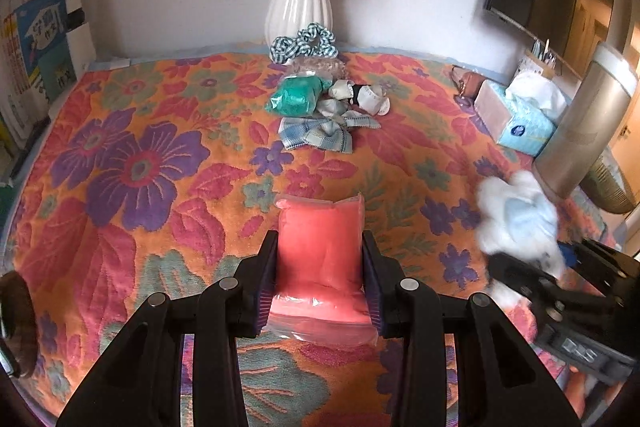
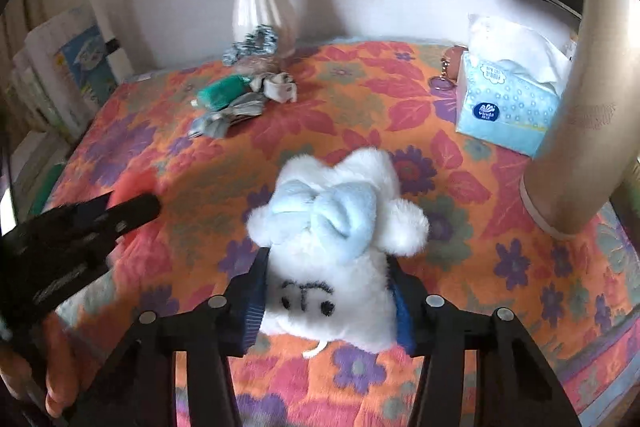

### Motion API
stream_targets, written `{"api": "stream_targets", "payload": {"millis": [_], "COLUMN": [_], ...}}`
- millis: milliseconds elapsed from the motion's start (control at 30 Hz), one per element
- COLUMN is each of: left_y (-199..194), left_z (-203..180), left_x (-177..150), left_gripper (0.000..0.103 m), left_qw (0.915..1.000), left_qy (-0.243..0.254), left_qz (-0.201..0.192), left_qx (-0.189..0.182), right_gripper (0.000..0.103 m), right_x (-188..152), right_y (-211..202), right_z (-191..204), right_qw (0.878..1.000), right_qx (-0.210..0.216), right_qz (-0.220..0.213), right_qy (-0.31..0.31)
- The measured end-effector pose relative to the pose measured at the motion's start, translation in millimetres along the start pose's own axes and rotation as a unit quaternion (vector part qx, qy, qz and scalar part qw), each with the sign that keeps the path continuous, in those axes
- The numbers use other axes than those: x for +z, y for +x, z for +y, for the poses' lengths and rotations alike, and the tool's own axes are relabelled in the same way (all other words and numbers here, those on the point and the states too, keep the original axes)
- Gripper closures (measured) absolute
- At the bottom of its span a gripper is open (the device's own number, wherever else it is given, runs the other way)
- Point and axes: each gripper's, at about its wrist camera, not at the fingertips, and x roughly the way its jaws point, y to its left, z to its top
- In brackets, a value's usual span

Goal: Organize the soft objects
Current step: 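Lift and carry the pink bag and white bunny toward the glass bowl with both grippers, then release the pink bag and white bunny into the glass bowl and withdraw both grippers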

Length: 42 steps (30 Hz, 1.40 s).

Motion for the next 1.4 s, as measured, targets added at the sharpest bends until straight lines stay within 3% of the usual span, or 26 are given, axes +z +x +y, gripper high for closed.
{"api": "stream_targets", "payload": {"millis": [233, 367, 500, 700, 833, 967, 1133, 1400], "left_y": [-2, -21, -43, -74, -86, -85, -63, -5], "left_z": [-17, -57, -127, -211, -258, -309, -363, -403], "left_x": [1, -1, 3, 18, 29, 42, 53, 76], "left_gripper": [0.068, 0.068, 0.068, 0.068, 0.068, 0.068, 0.068, 0.067], "left_qw": [0.9995, 0.9966, 0.9855, 0.9644, 0.9528, 0.9448, 0.9467, 0.9519], "left_qy": [0.024, 0.034, 0.096, 0.158, 0.188, 0.213, 0.24, 0.241], "left_qz": [0.014, 0.006, -0.006, -0.028, -0.044, -0.057, -0.066, -0.042], "left_qx": [0.013, -0.075, -0.14, -0.21, -0.234, -0.243, -0.205, -0.185], "right_gripper": [0.053, 0.053, 0.053, 0.053, 0.053, 0.053, 0.053, 0.052], "right_x": [-12, -15, -17, -16, -16, -9, 10, 66], "right_y": [-36, -63, -99, -162, -193, -203, -199, -162], "right_z": [-30, -51, -76, -143, -193, -252, -311, -367], "right_qw": [1.0, 1.0, 0.999, 0.993, 0.983, 0.971, 0.957, 0.964], "right_qx": [0.011, 0.009, -0.004, -0.024, -0.025, -0.039, -0.041, -0.028], "right_qz": [0.002, 0.007, -0.018, -0.076, -0.113, -0.129, -0.131, -0.087], "right_qy": [0.026, 0.024, 0.029, 0.086, 0.141, 0.199, 0.255, 0.251]}}
